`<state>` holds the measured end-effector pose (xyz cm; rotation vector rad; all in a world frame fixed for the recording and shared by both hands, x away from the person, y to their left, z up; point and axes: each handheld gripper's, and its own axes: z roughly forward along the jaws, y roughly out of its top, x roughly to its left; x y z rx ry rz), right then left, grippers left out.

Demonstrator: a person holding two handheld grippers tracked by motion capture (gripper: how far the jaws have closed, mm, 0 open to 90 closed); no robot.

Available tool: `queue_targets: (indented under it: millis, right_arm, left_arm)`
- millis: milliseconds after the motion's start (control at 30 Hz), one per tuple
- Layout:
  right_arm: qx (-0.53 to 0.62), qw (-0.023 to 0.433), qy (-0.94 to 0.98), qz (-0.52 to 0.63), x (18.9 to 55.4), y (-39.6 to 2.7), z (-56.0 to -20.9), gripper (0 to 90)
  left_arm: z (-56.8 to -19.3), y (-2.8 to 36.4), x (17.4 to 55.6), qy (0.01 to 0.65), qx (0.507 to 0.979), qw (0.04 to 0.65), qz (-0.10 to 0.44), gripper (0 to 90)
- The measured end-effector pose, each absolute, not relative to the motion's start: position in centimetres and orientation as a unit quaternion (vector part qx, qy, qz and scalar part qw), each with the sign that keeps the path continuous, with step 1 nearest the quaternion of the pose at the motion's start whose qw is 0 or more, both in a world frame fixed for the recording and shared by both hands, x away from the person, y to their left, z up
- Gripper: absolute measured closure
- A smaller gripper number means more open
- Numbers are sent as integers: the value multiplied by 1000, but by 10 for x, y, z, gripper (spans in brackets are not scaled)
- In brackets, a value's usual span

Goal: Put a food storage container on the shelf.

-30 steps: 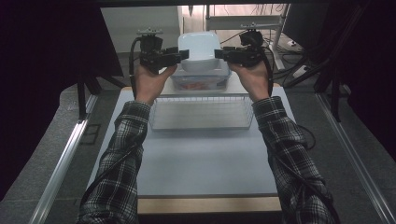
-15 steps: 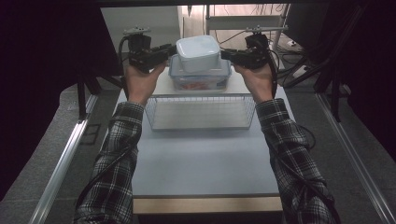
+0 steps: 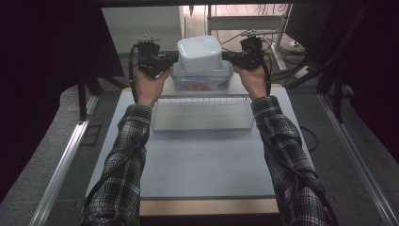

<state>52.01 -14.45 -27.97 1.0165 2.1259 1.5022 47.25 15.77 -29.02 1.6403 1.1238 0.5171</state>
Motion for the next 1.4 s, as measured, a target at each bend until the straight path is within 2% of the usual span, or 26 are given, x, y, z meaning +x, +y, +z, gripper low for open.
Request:
queue_targets:
  millis: [467,667,967,1167,1400]
  right_arm:
    - [343,169,756,531,502,-146,-274,859]
    - [351,175,751,531,499,-150,-278,775]
    - [342,148,749,548,482,-169,-293,564]
    - [324,141,753,554,463,-176,-301,454]
    - [310,139,761,553,442,-178,-308,367]
  left_arm:
    - [-292,155,477,473,679,519,211,810]
    - [-291,163,467,459,686,520,222,676]
    - [-299,167,439,434,707,506,237,468]
    - [-310,166,420,416,720,510,221,338]
    - [-327,160,401,398,731,514,208,220]
